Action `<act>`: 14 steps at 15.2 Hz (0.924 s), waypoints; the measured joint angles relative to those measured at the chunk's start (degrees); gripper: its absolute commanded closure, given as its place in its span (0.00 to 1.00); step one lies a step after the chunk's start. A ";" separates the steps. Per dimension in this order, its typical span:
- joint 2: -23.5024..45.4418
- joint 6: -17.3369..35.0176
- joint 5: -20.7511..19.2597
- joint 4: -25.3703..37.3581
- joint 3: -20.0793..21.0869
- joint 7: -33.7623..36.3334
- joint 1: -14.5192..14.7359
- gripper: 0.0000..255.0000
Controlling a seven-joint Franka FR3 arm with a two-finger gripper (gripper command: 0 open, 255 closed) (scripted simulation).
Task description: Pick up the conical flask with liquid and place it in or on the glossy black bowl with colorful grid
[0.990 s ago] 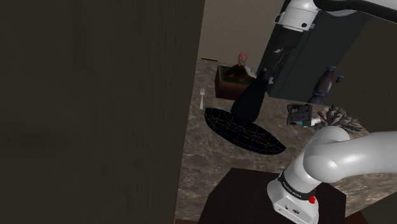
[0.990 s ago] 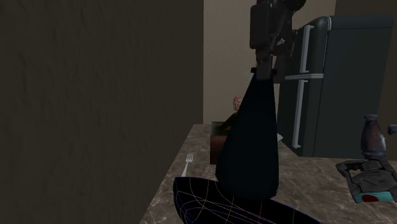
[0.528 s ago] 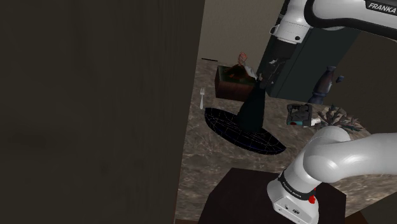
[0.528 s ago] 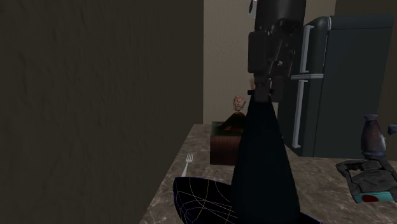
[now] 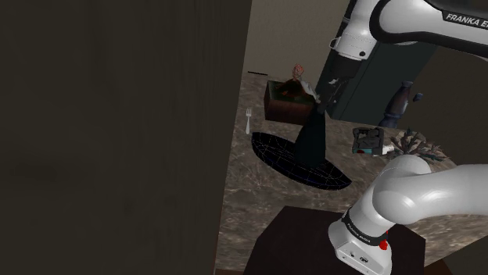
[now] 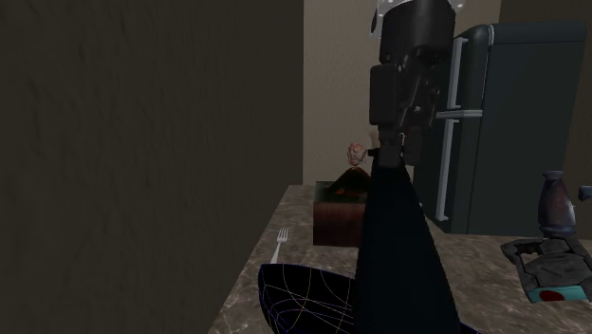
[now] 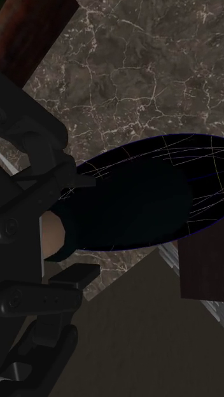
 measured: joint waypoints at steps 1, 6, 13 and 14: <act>0.00 0.01 0.00 -0.01 0.00 0.00 0.00 0.00; -0.01 0.05 0.00 0.05 0.00 -0.01 0.00 0.00; 2.54 -5.88 -0.01 8.57 -0.24 -0.02 0.15 0.00; 2.50 -6.18 -0.03 8.82 -0.27 -0.03 0.14 0.00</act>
